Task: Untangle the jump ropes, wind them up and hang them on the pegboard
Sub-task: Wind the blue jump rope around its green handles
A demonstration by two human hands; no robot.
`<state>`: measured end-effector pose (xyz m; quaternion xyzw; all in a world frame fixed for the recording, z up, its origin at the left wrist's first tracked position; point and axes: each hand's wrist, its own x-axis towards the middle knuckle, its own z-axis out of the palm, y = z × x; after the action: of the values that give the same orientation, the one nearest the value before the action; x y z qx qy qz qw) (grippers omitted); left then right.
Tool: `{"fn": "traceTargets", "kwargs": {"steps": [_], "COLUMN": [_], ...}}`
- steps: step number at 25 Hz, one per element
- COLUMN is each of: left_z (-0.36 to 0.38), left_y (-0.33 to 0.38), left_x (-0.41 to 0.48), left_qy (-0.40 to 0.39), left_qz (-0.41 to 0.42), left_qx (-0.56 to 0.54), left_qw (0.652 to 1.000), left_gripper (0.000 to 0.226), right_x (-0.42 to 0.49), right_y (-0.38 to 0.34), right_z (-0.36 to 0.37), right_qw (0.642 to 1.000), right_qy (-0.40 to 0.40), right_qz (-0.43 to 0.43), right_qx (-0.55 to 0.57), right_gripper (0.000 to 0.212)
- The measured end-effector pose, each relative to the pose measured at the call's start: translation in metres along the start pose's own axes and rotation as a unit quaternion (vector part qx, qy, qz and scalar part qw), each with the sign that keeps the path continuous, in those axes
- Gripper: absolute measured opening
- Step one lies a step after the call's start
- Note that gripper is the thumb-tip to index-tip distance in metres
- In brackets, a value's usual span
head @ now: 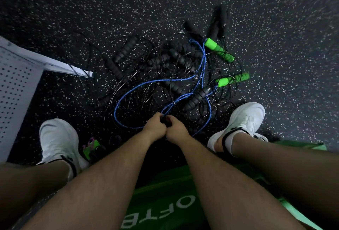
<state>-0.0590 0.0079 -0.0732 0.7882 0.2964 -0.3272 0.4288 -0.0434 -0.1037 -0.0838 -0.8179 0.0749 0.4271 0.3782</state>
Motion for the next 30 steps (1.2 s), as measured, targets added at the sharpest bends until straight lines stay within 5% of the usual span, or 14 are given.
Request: {"fn": "traceTargets", "kwargs": {"steps": [8,11,17,20,23,25,30], "left_z": [0.013,0.007,-0.026,-0.048,-0.08,-0.106,-0.179], "left_y": [0.003,0.01,0.03,0.029,0.032,0.046,0.093], "left_x": [0.016,0.012,-0.017,-0.042,-0.07,-0.092,-0.158], "left_qy": [0.059,0.052,0.092,0.125,0.179,0.213,0.249], "left_qz": [-0.067,-0.026,0.032,0.05,0.111,0.165,0.269], "left_qx": [-0.129,-0.09,-0.026,-0.023,-0.006,-0.004,-0.045], "left_qw": [0.988,0.994,0.995,0.991,0.978,0.963,0.929], "left_gripper": [0.038,0.022,0.02,0.019,0.013,0.014,0.028], "right_x": [0.007,0.005,-0.011,-0.037,-0.068,-0.078,-0.099], "right_y": [-0.011,-0.026,-0.051,-0.073,-0.099,-0.116,-0.178], "right_z": [-0.001,-0.009,-0.02,-0.02,-0.025,-0.033,-0.09], "right_qw": [0.993,0.985,0.978,0.98,0.96,0.943,0.919], "right_qy": [0.079,0.155,0.148,0.151,0.213,0.175,0.173], "right_qz": [0.042,0.053,0.05,-0.023,-0.178,-0.282,-0.308], "right_qx": [0.071,0.057,0.137,0.128,0.041,-0.011,-0.176], "right_gripper": [0.035,0.028,0.018,0.019,0.021,0.03,0.018]}}
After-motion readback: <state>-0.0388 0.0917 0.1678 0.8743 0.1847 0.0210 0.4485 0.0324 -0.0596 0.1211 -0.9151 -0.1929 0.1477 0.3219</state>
